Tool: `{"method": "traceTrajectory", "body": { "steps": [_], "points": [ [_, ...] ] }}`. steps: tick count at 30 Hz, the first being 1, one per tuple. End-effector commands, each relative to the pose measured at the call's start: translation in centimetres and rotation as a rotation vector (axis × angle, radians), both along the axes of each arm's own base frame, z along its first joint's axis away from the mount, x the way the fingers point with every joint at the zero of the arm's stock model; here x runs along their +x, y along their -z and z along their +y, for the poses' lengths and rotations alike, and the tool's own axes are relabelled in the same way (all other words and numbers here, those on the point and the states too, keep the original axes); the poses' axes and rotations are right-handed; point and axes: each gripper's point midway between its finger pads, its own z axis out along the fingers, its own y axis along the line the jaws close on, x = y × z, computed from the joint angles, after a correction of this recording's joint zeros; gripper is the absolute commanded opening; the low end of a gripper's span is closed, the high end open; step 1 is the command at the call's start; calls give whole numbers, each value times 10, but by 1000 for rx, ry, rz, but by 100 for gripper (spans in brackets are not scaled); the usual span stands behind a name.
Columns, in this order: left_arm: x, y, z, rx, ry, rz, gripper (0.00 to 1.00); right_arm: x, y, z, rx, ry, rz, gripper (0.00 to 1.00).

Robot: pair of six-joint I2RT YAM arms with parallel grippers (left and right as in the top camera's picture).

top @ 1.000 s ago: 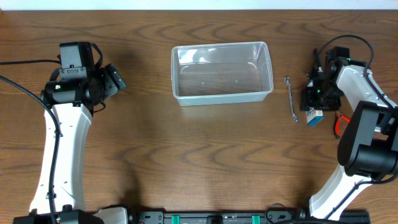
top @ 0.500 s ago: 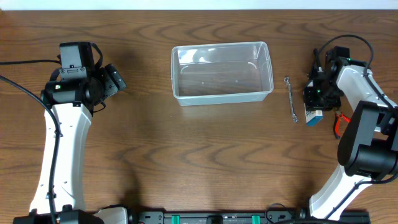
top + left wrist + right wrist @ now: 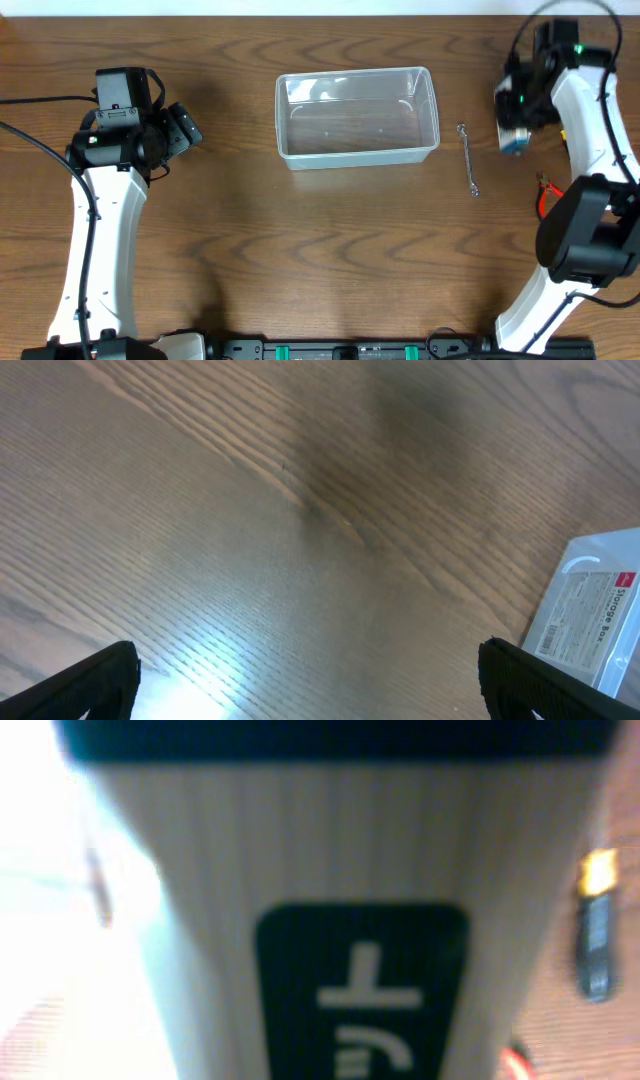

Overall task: Pack container
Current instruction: 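Carry the box over the container and lower it inside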

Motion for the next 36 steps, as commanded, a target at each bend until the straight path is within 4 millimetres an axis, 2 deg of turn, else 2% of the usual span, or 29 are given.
{"method": "traceTrajectory", "body": {
  "steps": [1, 3, 6, 11, 16, 20, 22, 25, 33, 36],
  "points": [
    [-2, 1, 4, 21, 2, 9, 98, 22, -54, 22, -9, -46, -130, 21],
    [-2, 1, 4, 21, 2, 9, 98, 29, -79, 40, -18, -111, -181, 21],
    [-2, 1, 4, 21, 2, 9, 98, 34, -112, 78, -47, -288, -250, 20],
    [-2, 1, 4, 21, 2, 9, 98, 31, -146, 149, -79, -556, -346, 18],
    [-2, 1, 4, 21, 2, 9, 98, 17, -146, 212, -105, -808, -370, 20],
    [-2, 1, 4, 21, 2, 9, 98, 2, -133, 245, -151, -1037, -348, 28],
    [-2, 1, 4, 21, 2, 9, 98, -5, -124, 254, -169, -1126, -329, 32],
    [-2, 1, 4, 21, 2, 9, 98, -10, -110, 261, -174, -1172, -302, 35],
    [-2, 1, 4, 21, 2, 9, 98, -9, -66, 263, -153, -1151, -247, 31],
    [-2, 1, 4, 21, 2, 9, 98, -3, -67, 265, -127, -1067, -270, 43]
  ]
}}
